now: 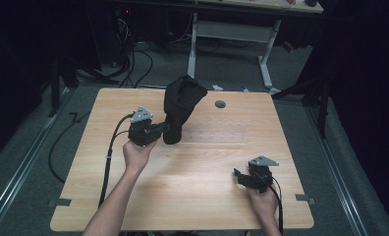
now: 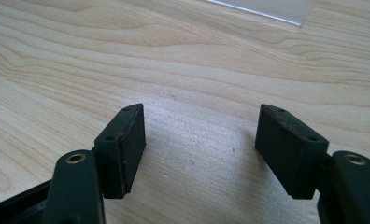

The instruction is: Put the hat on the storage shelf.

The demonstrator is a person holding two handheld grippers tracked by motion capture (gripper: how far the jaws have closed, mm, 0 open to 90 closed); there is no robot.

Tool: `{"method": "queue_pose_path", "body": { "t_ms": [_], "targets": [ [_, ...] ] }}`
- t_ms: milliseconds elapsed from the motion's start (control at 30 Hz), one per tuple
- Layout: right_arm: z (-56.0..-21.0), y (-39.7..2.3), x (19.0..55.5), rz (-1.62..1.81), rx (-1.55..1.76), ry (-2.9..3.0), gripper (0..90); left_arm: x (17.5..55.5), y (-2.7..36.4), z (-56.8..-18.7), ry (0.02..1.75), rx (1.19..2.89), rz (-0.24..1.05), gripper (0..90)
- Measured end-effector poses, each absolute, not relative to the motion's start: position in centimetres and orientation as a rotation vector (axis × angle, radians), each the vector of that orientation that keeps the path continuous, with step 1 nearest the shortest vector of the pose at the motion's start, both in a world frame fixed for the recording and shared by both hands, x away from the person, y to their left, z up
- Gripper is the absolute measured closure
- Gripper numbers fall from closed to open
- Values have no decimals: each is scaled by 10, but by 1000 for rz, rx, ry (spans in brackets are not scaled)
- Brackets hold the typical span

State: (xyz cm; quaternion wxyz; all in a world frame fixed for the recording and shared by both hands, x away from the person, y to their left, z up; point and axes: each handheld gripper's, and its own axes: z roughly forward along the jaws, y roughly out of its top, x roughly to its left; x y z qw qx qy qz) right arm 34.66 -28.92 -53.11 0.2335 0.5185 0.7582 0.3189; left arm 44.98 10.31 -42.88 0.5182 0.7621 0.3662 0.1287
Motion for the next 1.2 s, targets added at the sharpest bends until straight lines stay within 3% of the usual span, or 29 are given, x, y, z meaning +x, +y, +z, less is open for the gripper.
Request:
{"method": "queue_pose_path", "body": {
  "t_ms": [333,800,1200],
  "targets": [
    [-531,-289,346,877,1432,2081,335,447,116,-436,960,1833,287,819],
    [-531,-289,346,880,1433,2081,332,439,118,-435,1002,1878,283,485],
    [-531,-289,347,880,1430,2082,332,420,135,-431,1014,1870,280,435]
  ]
}}
